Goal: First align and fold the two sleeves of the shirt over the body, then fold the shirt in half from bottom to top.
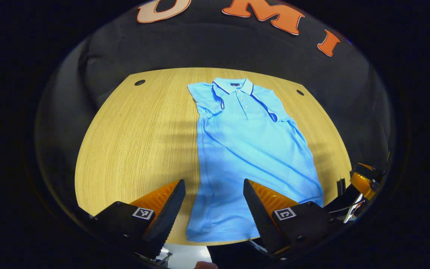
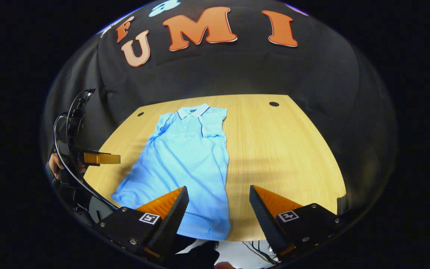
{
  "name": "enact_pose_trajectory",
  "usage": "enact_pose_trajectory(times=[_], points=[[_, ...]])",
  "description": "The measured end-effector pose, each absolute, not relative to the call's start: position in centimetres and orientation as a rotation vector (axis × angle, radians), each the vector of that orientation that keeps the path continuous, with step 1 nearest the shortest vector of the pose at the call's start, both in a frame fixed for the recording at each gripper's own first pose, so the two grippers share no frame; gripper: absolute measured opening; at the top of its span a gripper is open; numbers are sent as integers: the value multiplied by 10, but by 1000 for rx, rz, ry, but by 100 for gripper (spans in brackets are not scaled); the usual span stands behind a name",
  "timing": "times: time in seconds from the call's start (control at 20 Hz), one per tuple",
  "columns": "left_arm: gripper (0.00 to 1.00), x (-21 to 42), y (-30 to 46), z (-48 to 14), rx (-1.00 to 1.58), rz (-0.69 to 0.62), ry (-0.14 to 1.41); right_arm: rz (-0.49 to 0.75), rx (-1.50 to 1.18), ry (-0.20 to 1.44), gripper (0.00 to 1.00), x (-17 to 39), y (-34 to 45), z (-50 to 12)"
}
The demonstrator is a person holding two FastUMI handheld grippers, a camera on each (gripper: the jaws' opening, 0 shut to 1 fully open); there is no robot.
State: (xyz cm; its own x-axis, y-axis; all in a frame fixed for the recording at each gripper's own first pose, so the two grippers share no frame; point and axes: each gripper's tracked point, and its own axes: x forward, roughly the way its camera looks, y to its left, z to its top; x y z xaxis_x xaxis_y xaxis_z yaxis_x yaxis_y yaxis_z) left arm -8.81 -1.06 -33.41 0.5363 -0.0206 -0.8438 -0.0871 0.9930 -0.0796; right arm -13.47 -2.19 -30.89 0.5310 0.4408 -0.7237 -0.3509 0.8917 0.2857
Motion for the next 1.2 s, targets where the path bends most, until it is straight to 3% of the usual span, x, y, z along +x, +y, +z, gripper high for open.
enact_pose_trajectory(times=[0.35, 1.2], points=[[100, -165, -25, -374, -118, 25, 1044, 507, 75, 964, 99, -177, -19, -351], [100, -170, -18, -426, 16, 18, 765, 491, -69, 992, 96, -208, -11, -418]])
